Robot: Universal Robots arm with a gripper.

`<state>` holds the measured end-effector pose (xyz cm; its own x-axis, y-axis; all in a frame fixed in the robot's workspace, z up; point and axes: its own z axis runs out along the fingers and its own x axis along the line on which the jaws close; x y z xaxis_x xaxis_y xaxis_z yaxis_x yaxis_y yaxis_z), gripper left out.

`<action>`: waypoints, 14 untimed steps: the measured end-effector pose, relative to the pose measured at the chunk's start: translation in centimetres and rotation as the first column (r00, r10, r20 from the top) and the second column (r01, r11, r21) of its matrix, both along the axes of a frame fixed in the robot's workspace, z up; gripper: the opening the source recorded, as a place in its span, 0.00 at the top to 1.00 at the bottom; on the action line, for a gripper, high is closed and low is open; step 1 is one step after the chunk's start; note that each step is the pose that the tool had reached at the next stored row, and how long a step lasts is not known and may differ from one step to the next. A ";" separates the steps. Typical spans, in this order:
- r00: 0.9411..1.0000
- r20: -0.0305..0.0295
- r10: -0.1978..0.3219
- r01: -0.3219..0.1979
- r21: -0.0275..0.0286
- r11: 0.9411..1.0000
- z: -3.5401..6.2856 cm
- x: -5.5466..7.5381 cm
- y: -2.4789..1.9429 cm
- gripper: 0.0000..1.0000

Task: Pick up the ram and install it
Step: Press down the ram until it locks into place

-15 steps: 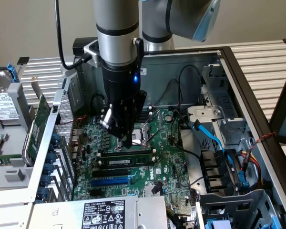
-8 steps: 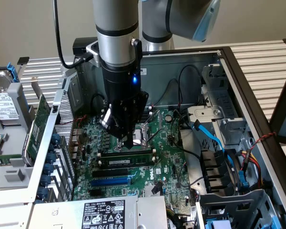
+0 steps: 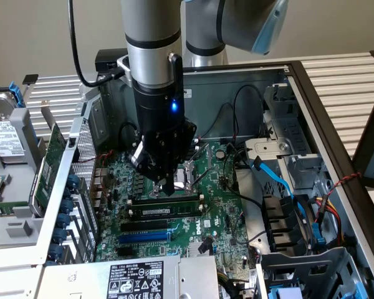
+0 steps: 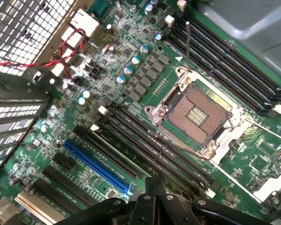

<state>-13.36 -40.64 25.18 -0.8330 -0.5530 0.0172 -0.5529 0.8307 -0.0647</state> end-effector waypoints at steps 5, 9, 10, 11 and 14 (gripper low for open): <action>0.996 0.000 -0.090 0.090 0.000 0.996 -0.14 0.0 0.00 0.89; 0.987 0.000 -0.163 0.163 0.000 0.987 -0.25 0.0 0.00 0.89; 0.984 0.000 -0.180 0.180 0.000 0.984 -0.28 0.0 0.00 0.89; 0.980 0.000 -0.199 0.199 0.000 0.980 -0.31 0.0 0.00 0.89; 0.968 0.000 -0.251 0.251 0.000 0.968 -0.40 0.0 0.00 0.89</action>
